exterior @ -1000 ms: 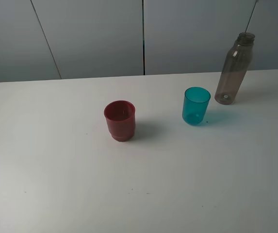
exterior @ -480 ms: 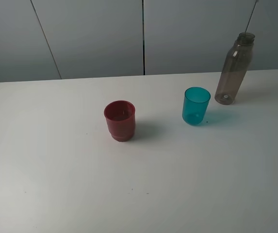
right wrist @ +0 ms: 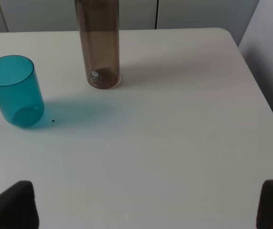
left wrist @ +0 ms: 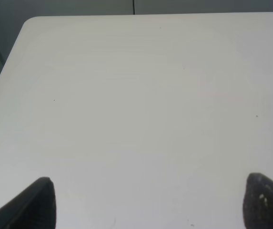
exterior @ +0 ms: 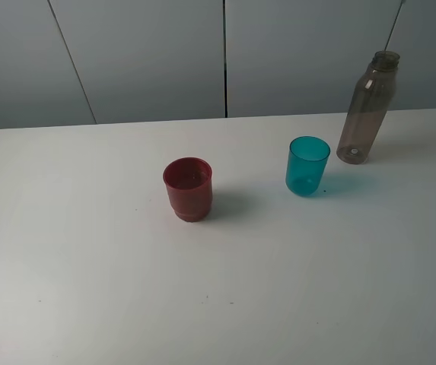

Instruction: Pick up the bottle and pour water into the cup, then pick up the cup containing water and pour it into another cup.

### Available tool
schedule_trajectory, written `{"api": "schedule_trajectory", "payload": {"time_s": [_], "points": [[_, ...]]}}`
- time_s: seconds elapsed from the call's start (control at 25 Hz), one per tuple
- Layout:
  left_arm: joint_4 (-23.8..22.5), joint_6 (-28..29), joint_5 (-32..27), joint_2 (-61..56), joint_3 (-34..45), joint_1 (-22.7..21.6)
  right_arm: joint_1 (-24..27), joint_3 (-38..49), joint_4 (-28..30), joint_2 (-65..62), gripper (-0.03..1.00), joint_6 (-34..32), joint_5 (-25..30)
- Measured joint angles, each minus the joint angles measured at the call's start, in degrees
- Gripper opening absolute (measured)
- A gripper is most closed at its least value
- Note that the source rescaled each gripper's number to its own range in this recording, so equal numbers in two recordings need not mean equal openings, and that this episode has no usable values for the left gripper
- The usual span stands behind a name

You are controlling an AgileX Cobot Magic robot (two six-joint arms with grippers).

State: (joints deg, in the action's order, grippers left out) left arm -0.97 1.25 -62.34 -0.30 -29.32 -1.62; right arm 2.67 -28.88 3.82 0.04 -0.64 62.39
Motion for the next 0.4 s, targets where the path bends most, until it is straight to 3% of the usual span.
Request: {"api": "schedule_trajectory", "payload": {"time_s": [0.24, 0.4], "points": [[0.0, 0.0, 0.0, 0.0, 0.0, 0.0, -5.3, 0.0, -0.11, 0.0, 1.0, 0.19, 0.0], [0.0, 0.0, 0.0, 0.0, 0.0, 0.0, -5.95, 0.0, -0.11, 0.0, 1.0, 0.19, 0.0]]}}
